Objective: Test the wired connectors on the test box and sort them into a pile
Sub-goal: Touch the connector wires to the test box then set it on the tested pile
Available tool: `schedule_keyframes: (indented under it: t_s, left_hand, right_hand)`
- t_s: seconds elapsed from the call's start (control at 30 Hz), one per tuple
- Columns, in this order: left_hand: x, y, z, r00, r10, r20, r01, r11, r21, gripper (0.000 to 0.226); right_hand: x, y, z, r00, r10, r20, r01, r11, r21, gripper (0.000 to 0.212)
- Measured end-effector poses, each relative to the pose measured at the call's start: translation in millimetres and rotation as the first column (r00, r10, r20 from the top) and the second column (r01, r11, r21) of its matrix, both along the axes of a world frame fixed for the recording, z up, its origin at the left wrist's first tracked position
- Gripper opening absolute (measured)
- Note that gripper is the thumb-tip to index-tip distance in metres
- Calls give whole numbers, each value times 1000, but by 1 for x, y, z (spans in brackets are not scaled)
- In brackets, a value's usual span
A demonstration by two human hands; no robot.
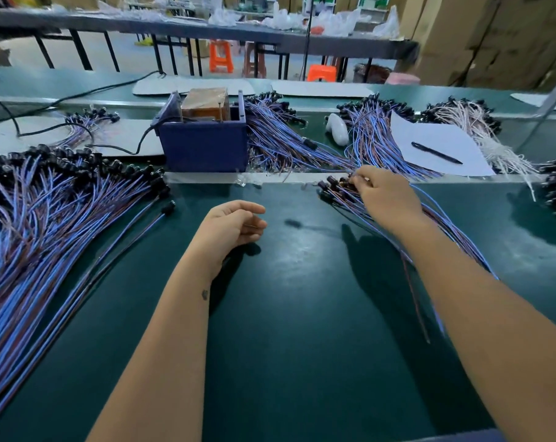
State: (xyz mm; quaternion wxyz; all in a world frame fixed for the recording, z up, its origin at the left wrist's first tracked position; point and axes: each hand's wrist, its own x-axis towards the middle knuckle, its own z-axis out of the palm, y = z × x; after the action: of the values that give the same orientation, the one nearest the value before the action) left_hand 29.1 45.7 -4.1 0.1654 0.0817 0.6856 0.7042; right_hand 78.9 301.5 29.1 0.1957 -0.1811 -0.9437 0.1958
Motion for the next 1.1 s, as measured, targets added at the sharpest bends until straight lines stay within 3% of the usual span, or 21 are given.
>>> schedule_keyframes:
  t_s: [0.13,0.2,0.3,0.37,0.47,0.6,0.83,0.93,1.0,1.07,1.1]
  left_hand:
    - [2,9,1,998,59,-11,-59,997,-50,32]
    - [2,12,0,990,102,-97,-115,983,-146,30]
    - [1,6,-1,913,217,-345,-337,878,-340,24]
    - [0,-5,-1,838,279,-468,-489,764,-421,19]
    - [0,-23,-2,779,359,-514,-612,612,-501,22]
    - [-7,-45,-2,788,382,-483,-616,465,-636,36]
    - [-16,-44,-8,825,281,-490,-565,378,-733,39]
    - [-20,-45,-13,759,304,-575,-647,440,-622,37]
    - [-19,-43,-10,698,384,-605,-679,624,-387,34]
    - [-15,-36,-1,714,450,-537,-582,807,-99,33]
    - [-12,-31,4,763,453,-461,-490,871,46,32]
  right_hand:
    - [-7,0,-8,964,-238,117,212,957,198,46]
    - [-13,-24,-12,965,-249,83,237,962,133,58]
    - [-28,-79,-21,993,-114,27,115,992,-45,61]
    - [-37,-121,-27,1000,4,-19,-6,989,-148,60]
    - [-42,-166,-39,990,137,-34,-141,951,-275,53]
    - [-40,-177,-55,970,239,38,-236,969,-76,38]
    - [-37,-167,-49,960,250,-123,-278,885,-373,18]
    - [-35,-170,-48,941,264,-212,-331,850,-410,15]
    - [-32,-171,-47,929,246,-275,-357,790,-498,18]
    - [-31,-172,-44,930,210,-302,-366,615,-699,27]
    - [-30,-174,-42,930,211,-302,-368,500,-784,31]
